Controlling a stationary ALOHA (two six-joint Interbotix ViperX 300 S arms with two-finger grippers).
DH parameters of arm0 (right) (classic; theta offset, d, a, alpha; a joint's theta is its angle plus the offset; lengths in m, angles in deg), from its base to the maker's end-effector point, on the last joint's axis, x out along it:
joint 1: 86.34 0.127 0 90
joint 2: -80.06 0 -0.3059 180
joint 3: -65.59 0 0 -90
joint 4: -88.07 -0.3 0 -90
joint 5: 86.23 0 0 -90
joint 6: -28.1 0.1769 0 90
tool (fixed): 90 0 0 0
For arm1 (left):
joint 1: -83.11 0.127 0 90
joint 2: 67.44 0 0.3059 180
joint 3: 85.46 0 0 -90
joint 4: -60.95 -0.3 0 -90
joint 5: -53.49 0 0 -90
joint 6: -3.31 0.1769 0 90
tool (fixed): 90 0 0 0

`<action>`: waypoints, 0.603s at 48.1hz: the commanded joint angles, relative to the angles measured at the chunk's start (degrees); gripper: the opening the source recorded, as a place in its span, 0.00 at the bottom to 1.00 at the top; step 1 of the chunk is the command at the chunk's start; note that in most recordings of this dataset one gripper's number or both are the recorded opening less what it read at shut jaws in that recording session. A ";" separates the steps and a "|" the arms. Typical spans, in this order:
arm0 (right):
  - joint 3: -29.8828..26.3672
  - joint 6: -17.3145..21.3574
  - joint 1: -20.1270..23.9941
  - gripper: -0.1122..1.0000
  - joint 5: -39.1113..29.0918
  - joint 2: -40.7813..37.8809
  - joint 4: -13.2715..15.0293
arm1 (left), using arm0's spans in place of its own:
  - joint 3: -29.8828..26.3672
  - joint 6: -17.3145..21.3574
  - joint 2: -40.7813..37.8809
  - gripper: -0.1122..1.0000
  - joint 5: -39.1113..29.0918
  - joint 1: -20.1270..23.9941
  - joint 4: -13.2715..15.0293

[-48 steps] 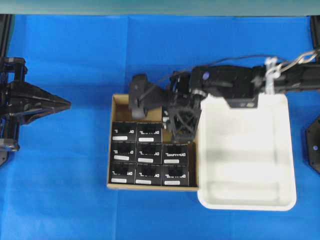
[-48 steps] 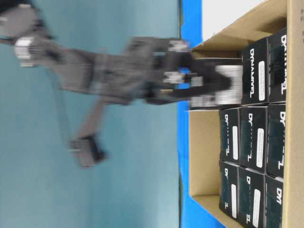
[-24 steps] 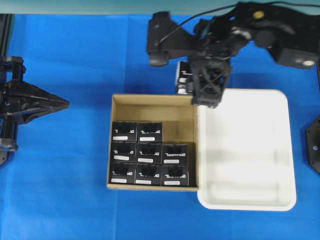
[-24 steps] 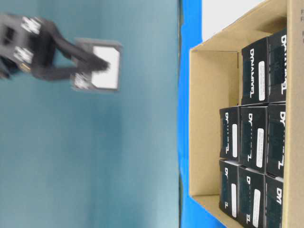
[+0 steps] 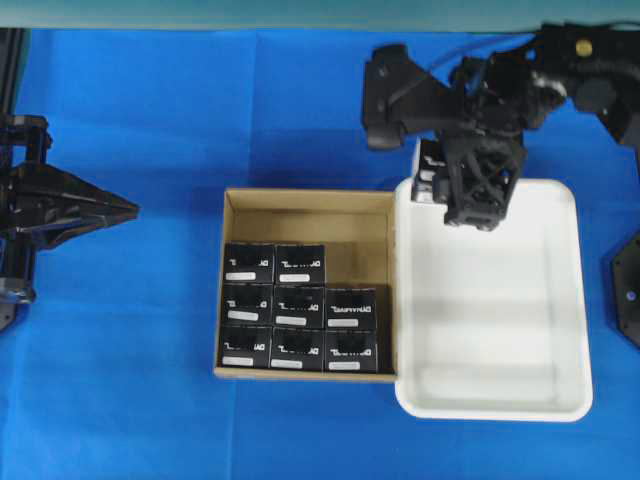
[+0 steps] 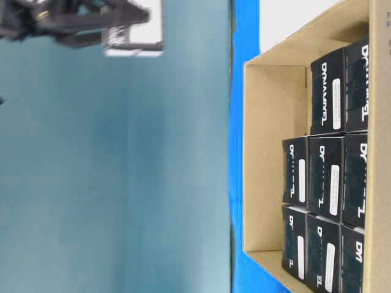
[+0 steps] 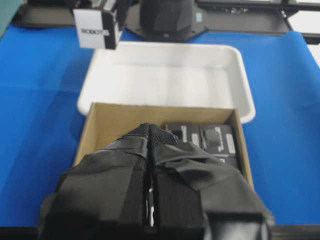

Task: Pick the box from inside the cardboard box.
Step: 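Carry the held servo box over the white tray and hold it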

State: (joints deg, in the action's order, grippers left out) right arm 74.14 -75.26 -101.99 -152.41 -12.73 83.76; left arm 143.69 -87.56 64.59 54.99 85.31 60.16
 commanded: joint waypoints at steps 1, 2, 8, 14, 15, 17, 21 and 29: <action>3.34 0.18 0.09 0.66 2.99 0.79 -0.09 | -1.23 0.09 -0.26 0.09 0.26 0.18 -0.18; 3.96 0.09 0.09 0.66 3.60 0.79 -0.09 | -1.41 0.09 -0.26 0.09 0.26 0.09 -0.18; 6.77 -0.18 0.18 0.66 6.15 0.79 -0.09 | -1.41 0.09 -0.18 0.09 0.26 0.09 -0.18; 8.61 -0.44 0.18 0.66 8.70 0.35 -0.09 | -1.41 0.09 -0.18 0.09 0.26 0.00 -0.09; 8.96 -0.53 0.18 0.66 9.05 0.26 -0.09 | -1.41 0.09 -0.18 0.09 0.26 -0.09 -0.09; 9.40 -0.79 0.18 0.66 9.76 0.18 0.00 | -1.41 0.09 -0.09 0.09 0.26 -0.18 -0.18; 10.37 -0.88 0.18 0.66 11.16 -0.26 -0.09 | -1.41 0.09 0.09 0.09 0.26 -0.18 -0.18; 12.83 -0.97 0.18 0.66 15.47 -1.23 0.09 | -1.41 0.09 0.09 0.09 0.26 -0.18 -0.18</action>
State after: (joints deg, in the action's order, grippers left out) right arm 86.44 -76.14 -101.99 -138.79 -13.43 83.76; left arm 143.69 -87.56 64.85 54.99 85.22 60.16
